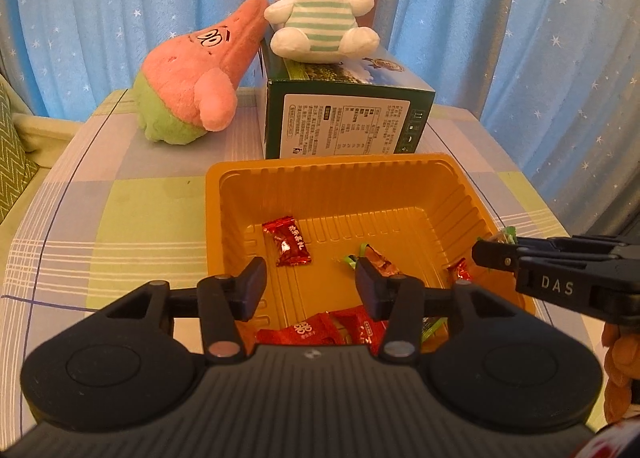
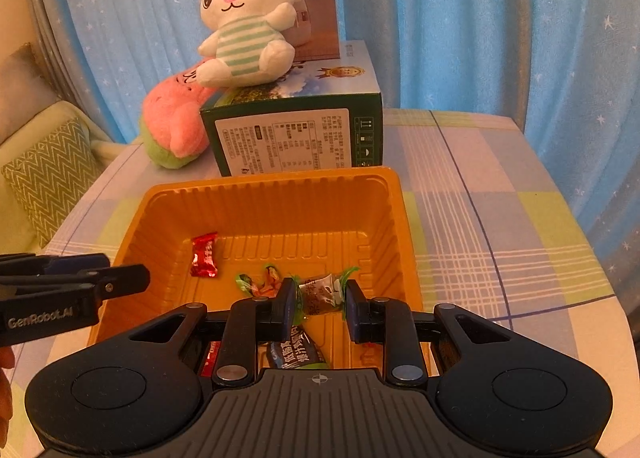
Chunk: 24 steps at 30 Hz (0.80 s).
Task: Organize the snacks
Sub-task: 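Open both tools to drop the candies into the tray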
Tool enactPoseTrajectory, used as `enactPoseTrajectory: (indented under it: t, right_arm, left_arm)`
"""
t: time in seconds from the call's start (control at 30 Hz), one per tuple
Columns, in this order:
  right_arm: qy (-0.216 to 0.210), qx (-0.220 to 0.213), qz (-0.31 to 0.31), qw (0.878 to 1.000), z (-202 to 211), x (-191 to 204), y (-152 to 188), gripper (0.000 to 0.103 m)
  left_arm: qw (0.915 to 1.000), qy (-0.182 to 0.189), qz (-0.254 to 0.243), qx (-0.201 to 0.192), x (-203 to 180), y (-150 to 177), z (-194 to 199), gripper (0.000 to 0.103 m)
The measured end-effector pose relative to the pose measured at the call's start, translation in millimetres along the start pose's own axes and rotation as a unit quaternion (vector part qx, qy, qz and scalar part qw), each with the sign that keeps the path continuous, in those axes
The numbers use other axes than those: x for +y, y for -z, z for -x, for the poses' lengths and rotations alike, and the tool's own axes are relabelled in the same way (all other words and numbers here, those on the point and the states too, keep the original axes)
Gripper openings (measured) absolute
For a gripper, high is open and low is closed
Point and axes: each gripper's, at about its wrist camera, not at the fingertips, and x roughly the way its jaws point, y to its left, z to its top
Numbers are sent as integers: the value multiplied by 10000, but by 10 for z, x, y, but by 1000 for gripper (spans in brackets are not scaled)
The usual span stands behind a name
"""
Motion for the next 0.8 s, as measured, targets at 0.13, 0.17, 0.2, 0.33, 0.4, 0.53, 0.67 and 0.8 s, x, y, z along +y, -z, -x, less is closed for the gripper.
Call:
enactPoseTrajectory:
  t: [0.13,0.17,0.2,0.33,0.4,0.53,0.67,0.8]
  right_arm:
    - [-13,-24,-29,10000,5,-3,-25,26]
    - [-17,-34,-44,10000,6,-3,-34,26]
    - [-21,-51,-64,10000,8,-3,-46,26]
    - [-107,-199,-119,9997,10,-7,-69,30]
    - [-146,-230,-223,9994,20,-37,-70,64]
    - [-243,-339,-418,9983,111,-115,-48,66]
    - [-132,-370,-488,9980,261,-175,-10,66]
    - [-88,-381,-677,9969,495,-249,91,66]
  left_arm:
    - [10000,-37,-56,-9,-2,19,28,51]
    - [10000,-40,-53,-16,1,21,37,52]
    - [10000,-35,-47,-23,8,25,50,56]
    - [9999,-32,-56,-77,23,47,113,65]
    - [9999,-48,-73,-104,32,65,151,67]
    - [9998,-63,-142,-155,31,130,244,68]
    - [9997,-39,-158,-198,20,223,383,68]
    - [9997,-12,-119,-227,-13,372,575,69]
